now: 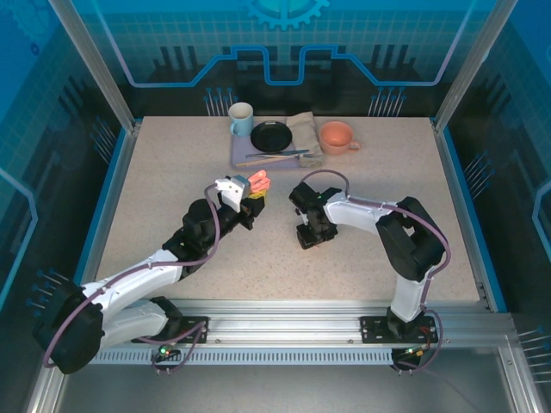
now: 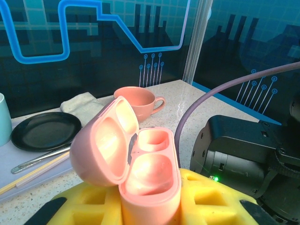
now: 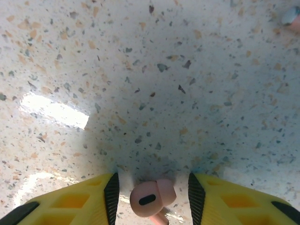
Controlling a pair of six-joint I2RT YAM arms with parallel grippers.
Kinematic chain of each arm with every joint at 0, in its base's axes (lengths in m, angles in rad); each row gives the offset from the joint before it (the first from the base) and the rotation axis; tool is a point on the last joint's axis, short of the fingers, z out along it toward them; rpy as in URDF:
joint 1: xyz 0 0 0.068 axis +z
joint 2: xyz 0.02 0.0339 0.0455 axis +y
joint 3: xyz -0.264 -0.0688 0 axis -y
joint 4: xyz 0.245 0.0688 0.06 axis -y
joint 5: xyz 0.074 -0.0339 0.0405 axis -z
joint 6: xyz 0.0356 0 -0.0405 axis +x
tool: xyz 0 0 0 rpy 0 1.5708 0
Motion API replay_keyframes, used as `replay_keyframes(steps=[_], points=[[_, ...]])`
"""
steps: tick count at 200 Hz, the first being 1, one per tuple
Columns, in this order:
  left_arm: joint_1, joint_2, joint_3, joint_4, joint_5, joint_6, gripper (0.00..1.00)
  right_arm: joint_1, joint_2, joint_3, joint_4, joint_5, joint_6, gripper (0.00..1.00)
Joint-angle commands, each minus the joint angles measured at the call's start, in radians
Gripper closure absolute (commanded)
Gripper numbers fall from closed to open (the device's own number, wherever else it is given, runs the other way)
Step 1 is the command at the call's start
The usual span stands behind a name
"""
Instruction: Insert the wireless bluetooth earbuds into the charging case
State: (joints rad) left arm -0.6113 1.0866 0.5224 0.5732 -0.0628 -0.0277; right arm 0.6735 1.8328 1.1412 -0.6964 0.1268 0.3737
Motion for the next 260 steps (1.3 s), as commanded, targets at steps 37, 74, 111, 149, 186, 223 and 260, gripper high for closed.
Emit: replay_keyframes(steps=[37, 74, 111, 149, 186, 223, 260], points=[[0.002, 0.009, 0.015, 0.039, 0.012, -0.006, 1.0, 0.022, 0.038, 0.038, -0.069, 0.03, 0.011, 0.6], [0.002, 0.007, 0.013, 0.036, 0.011, -0.006, 1.0, 0.034, 0.062, 0.058, -0.071, 0.035, 0.021, 0.6], [0.002, 0.007, 0.013, 0.036, 0.011, -0.005, 1.0, 0.038, 0.076, 0.069, -0.076, 0.04, 0.02, 0.64], [0.002, 0.006, 0.014, 0.039, 0.011, -0.006, 1.0, 0.037, 0.066, 0.072, -0.087, 0.047, 0.026, 0.75], [0.002, 0.004, 0.013, 0.028, 0.014, -0.005, 1.0, 0.037, -0.01, 0.068, -0.093, 0.058, 0.057, 0.79], [0.0, 0.001, 0.007, 0.022, 0.016, -0.004, 1.0, 0.034, -0.134, 0.102, -0.116, 0.062, 0.1, 0.8], [0.002, 0.012, -0.02, 0.051, 0.039, -0.014, 1.0, 0.007, -0.287, 0.187, -0.143, 0.034, 0.166, 0.8]])
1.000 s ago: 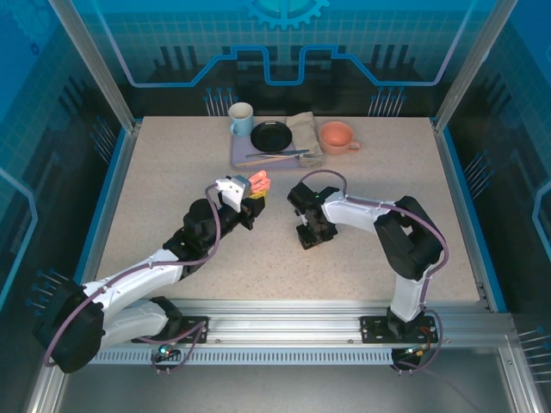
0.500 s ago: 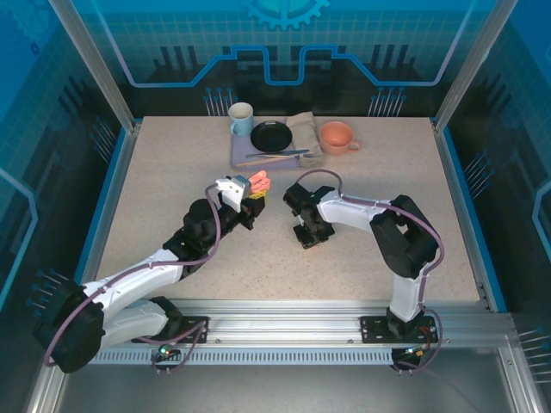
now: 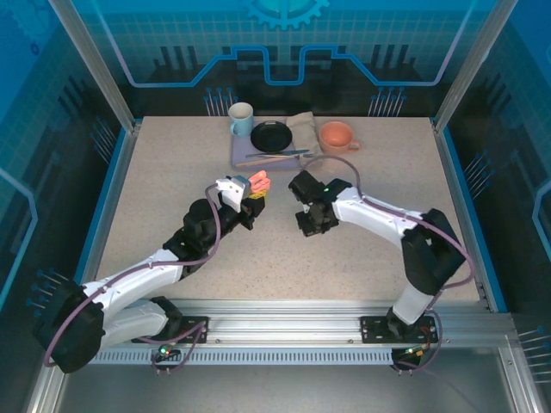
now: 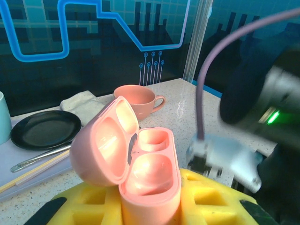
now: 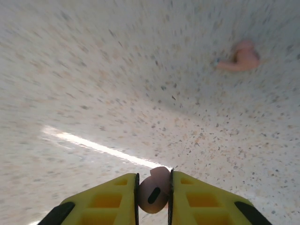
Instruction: Insert the wireless bluetooth earbuds into the charging case
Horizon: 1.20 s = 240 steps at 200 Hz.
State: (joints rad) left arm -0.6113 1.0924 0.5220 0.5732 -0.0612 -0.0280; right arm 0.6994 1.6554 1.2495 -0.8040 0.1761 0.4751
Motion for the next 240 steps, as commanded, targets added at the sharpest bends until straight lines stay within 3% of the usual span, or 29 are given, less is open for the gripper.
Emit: replay_keyframes(steps=[1, 46, 107, 154, 240], points=[[0.002, 0.007, -0.02, 0.053, 0.04, -0.013, 1.0, -0.02, -0.113, 0.082, -0.034, -0.018, 0.067, 0.8], [-0.006, 0.063, -0.031, 0.143, 0.153, -0.021, 1.0, -0.067, -0.25, 0.197, 0.064, -0.12, 0.202, 0.79], [-0.038, 0.155, 0.052, 0.2, 0.139, -0.013, 1.0, -0.072, -0.32, 0.151, 0.372, -0.258, 0.448, 0.77], [-0.051, 0.205, 0.115, 0.251, 0.104, -0.005, 1.0, -0.045, -0.369, -0.009, 0.611, -0.239, 0.628, 0.76], [-0.06, 0.258, 0.16, 0.269, 0.119, 0.012, 1.0, 0.004, -0.352, -0.048, 0.687, -0.223, 0.675, 0.76]])
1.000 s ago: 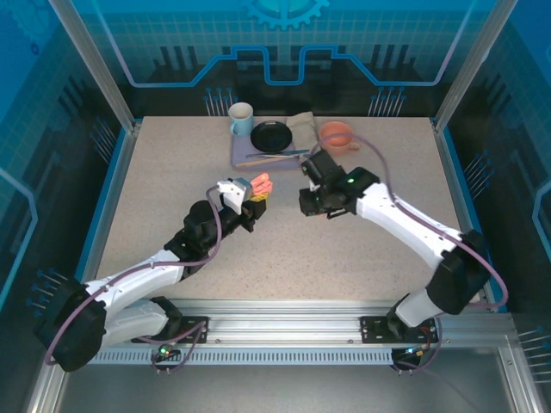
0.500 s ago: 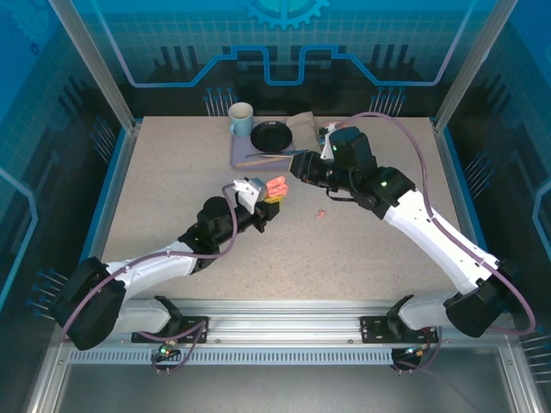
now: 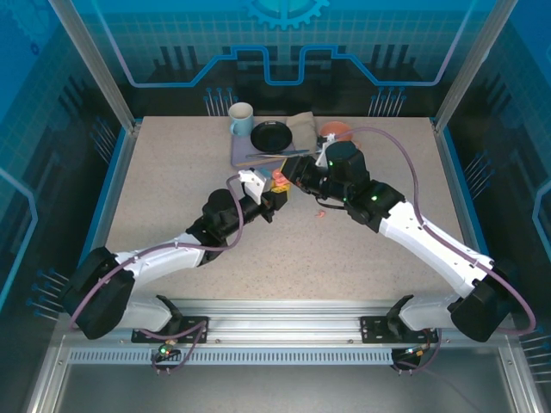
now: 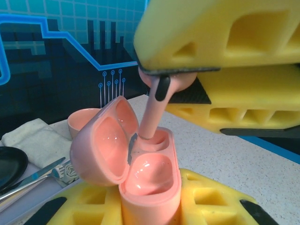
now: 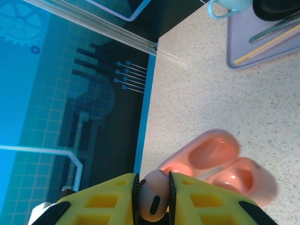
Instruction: Insert the wireless bluetooth earbuds into the charging case
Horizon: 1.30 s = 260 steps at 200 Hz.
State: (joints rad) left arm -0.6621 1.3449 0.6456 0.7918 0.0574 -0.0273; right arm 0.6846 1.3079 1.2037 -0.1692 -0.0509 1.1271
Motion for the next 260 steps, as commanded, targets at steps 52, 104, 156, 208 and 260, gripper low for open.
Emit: replay_keyframes(steps=[52, 104, 156, 208, 260], points=[[-0.009, -0.004, 0.038, 0.037, -0.008, 0.03, 1.0, 0.028, -0.005, -0.014, 0.027, -0.001, 0.028, 0.76], [-0.008, -0.007, 0.043, 0.026, -0.014, 0.04, 1.0, 0.03, -0.014, -0.025, -0.025, 0.007, 0.021, 0.77], [-0.009, -0.015, 0.042, 0.016, -0.016, 0.056, 1.0, 0.03, -0.01, -0.013, -0.098, 0.02, 0.004, 0.79], [-0.01, -0.024, 0.055, -0.006, 0.0, 0.065, 1.0, 0.048, 0.065, 0.124, -0.318, 0.06, -0.072, 0.83], [-0.008, -0.044, 0.058, -0.023, 0.02, 0.075, 1.0, 0.077, 0.152, 0.228, -0.482, 0.141, -0.089, 0.82]])
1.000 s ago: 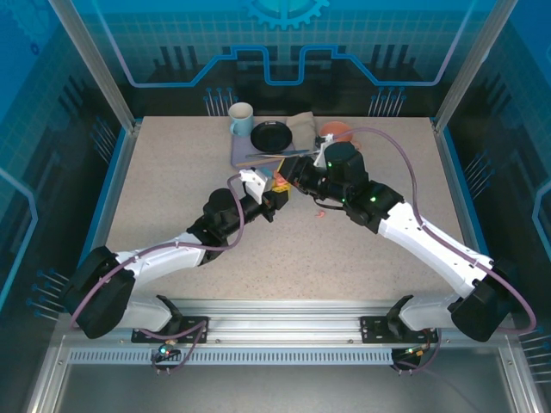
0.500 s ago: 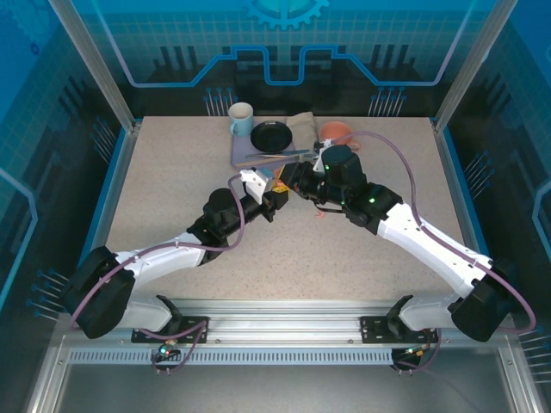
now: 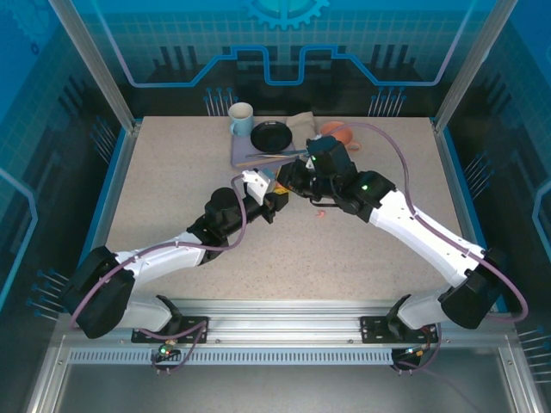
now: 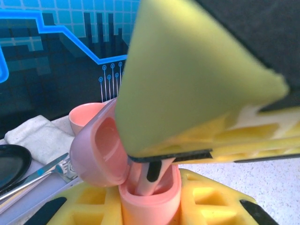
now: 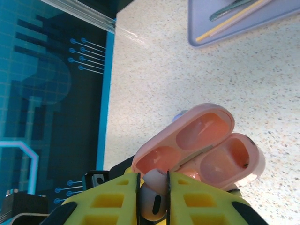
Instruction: Insert the wireless bluetooth earbuds into the charging case
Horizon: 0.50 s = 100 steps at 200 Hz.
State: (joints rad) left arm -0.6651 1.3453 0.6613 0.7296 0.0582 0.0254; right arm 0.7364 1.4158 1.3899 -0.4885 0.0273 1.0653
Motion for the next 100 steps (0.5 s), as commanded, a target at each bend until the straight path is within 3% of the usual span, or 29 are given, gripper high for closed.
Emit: replay_keyframes(steps=[1, 30, 100], points=[[-0.005, -0.043, 0.042, 0.038, 0.019, 0.022, 1.0, 0.026, 0.045, 0.045, -0.164, 0.064, -0.028, 0.82], [-0.006, -0.059, 0.032, 0.04, 0.01, 0.033, 1.0, 0.033, 0.054, 0.065, -0.231, 0.13, -0.032, 0.8], [-0.006, -0.08, 0.024, 0.043, 0.019, 0.028, 1.0, 0.035, 0.093, 0.094, -0.259, 0.132, -0.051, 0.71]])
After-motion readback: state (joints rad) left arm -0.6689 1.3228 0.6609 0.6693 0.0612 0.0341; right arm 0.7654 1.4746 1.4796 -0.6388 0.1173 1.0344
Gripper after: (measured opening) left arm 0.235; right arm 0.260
